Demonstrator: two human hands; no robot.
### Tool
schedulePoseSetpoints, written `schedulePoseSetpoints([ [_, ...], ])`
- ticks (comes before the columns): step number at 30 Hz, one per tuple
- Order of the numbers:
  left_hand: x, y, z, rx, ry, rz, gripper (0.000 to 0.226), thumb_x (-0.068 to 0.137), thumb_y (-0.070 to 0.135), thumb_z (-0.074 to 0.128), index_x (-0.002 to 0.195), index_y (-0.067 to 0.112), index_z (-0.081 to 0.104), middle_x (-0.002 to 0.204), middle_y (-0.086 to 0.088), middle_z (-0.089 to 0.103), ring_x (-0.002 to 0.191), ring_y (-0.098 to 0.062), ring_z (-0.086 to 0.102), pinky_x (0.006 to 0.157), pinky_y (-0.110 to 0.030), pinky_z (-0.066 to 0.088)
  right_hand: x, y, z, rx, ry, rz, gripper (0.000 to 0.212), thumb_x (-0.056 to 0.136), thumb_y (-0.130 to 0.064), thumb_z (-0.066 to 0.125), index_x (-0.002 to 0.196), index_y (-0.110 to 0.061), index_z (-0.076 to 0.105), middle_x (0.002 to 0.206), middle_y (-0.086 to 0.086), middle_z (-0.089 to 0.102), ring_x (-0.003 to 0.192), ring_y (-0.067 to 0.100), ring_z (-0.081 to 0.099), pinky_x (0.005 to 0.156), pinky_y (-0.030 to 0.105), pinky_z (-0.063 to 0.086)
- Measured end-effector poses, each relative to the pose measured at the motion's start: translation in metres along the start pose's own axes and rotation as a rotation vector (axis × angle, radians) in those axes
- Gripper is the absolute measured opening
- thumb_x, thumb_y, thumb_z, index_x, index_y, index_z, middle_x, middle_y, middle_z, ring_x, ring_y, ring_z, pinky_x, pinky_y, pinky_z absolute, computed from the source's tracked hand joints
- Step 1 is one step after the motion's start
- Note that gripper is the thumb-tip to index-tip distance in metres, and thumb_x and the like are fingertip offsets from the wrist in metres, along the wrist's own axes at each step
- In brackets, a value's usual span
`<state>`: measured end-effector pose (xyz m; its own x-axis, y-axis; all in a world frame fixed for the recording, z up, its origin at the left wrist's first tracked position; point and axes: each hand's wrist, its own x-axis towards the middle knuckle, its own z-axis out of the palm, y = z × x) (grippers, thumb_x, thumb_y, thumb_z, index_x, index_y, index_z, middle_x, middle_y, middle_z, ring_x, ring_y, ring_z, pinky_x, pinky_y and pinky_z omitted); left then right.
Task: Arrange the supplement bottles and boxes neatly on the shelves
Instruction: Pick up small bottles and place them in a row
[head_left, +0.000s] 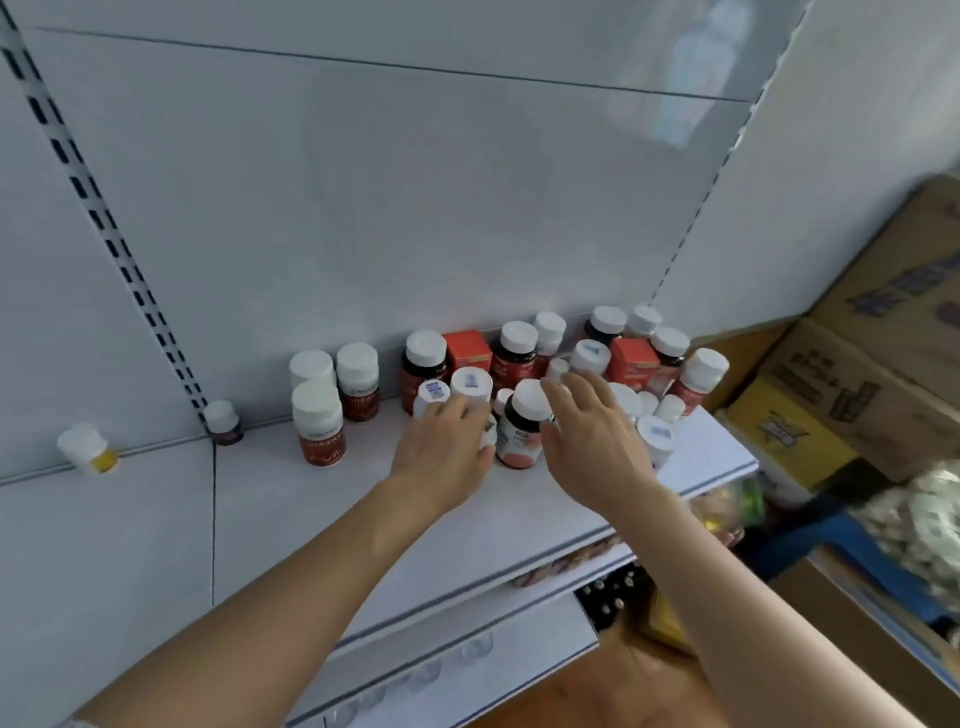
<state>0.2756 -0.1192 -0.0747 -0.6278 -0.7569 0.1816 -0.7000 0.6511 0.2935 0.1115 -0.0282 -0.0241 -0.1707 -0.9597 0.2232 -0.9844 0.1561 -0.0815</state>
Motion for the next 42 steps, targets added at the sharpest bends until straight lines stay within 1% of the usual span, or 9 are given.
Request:
schedulePoseSetpoints([
  [6, 0.004, 0.010, 0.013, -0.001, 0.047, -0.094, 0.028, 0.095, 0.025, 0.051, 0.122, 0.020, 0.051, 0.126, 0.001, 0.052, 0.106, -0.026, 0.052, 0.066, -0.034, 0.043, 0.030, 0.028, 0.013, 0.100, -0.041, -0.210, 0.031, 0.090, -0.027, 0.059, 0.116, -0.010, 0.060, 0.117, 0.006, 0.061, 0.122, 0.029, 0.045, 0.091, 0.042, 0.047],
  [11, 0.001, 0.012, 0.006, -0.166, 0.017, -0.222, 0.030, 0.095, 0.026, 0.056, 0.125, 0.025, 0.055, 0.128, 0.004, 0.056, 0.105, -0.020, 0.057, 0.077, -0.037, 0.049, 0.044, 0.039, 0.019, 0.208, -0.076, -0.274, 0.023, 0.090, -0.028, 0.060, 0.107, -0.013, 0.055, 0.108, 0.004, 0.061, 0.096, 0.029, 0.055, 0.071, 0.042, 0.050],
  [14, -0.008, 0.006, -0.007, -0.305, 0.008, -0.320, 0.024, 0.093, 0.033, 0.060, 0.117, 0.034, 0.058, 0.118, 0.009, 0.061, 0.089, -0.006, 0.057, 0.073, -0.028, 0.045, 0.046, 0.046, 0.019, 0.254, -0.066, -0.351, 0.026, 0.089, -0.027, 0.062, 0.111, -0.014, 0.056, 0.108, 0.005, 0.061, 0.086, 0.030, 0.059, 0.063, 0.039, 0.049],
  [18, -0.024, -0.001, -0.028, -0.495, 0.001, -0.401, 0.020, 0.089, 0.033, 0.067, 0.107, 0.040, 0.061, 0.112, 0.014, 0.064, 0.096, -0.003, 0.061, 0.088, -0.032, 0.053, 0.045, 0.051, 0.008, 0.409, -0.062, -0.408, 0.028, 0.091, -0.034, 0.058, 0.117, -0.024, 0.057, 0.114, -0.004, 0.062, 0.084, 0.019, 0.057, 0.066, 0.034, 0.047],
  [21, -0.035, 0.000, -0.042, -0.612, 0.032, -0.421, 0.023, 0.089, 0.030, 0.069, 0.103, 0.046, 0.062, 0.113, 0.018, 0.064, 0.099, 0.000, 0.062, 0.089, -0.030, 0.054, 0.046, 0.044, -0.003, 0.513, -0.064, -0.470, 0.026, 0.092, -0.037, 0.058, 0.116, -0.028, 0.059, 0.112, -0.008, 0.062, 0.079, 0.013, 0.057, 0.068, 0.032, 0.049],
  [24, -0.048, -0.001, -0.053, -0.653, 0.050, -0.446, 0.022, 0.089, 0.032, 0.069, 0.101, 0.048, 0.061, 0.112, 0.018, 0.063, 0.096, -0.002, 0.063, 0.086, -0.030, 0.054, 0.048, 0.028, -0.010, 0.550, -0.044, -0.556, 0.024, 0.091, -0.033, 0.061, 0.114, -0.026, 0.061, 0.106, -0.011, 0.060, 0.075, 0.006, 0.051, 0.064, 0.014, 0.039],
  [33, -0.104, -0.024, -0.082, -0.664, 0.155, -0.506, 0.021, 0.087, 0.032, 0.071, 0.101, 0.046, 0.066, 0.107, 0.018, 0.066, 0.098, 0.003, 0.062, 0.085, -0.027, 0.054, 0.039, -0.042, -0.015, 0.591, -0.053, -0.676, 0.027, 0.090, -0.036, 0.062, 0.116, -0.029, 0.060, 0.103, -0.013, 0.059, 0.080, 0.009, 0.052, 0.071, 0.029, 0.048],
  [38, -0.163, -0.053, -0.110, -0.640, 0.215, -0.522, 0.021, 0.086, 0.033, 0.072, 0.099, 0.048, 0.066, 0.108, 0.020, 0.066, 0.095, 0.006, 0.060, 0.081, -0.018, 0.049, 0.024, -0.107, -0.018, 0.583, -0.040, -0.723, 0.027, 0.089, -0.041, 0.061, 0.114, -0.031, 0.059, 0.099, -0.016, 0.054, 0.080, 0.008, 0.053, 0.070, 0.023, 0.045],
  [42, -0.228, -0.091, -0.136, -0.608, 0.236, -0.551, 0.020, 0.085, 0.036, 0.071, 0.103, 0.044, 0.066, 0.108, 0.020, 0.066, 0.094, 0.007, 0.059, 0.083, -0.021, 0.052, 0.002, -0.183, -0.019, 0.613, -0.047, -0.740, 0.027, 0.089, -0.040, 0.062, 0.114, -0.030, 0.060, 0.104, -0.015, 0.057, 0.077, 0.007, 0.056, 0.070, 0.021, 0.046],
])
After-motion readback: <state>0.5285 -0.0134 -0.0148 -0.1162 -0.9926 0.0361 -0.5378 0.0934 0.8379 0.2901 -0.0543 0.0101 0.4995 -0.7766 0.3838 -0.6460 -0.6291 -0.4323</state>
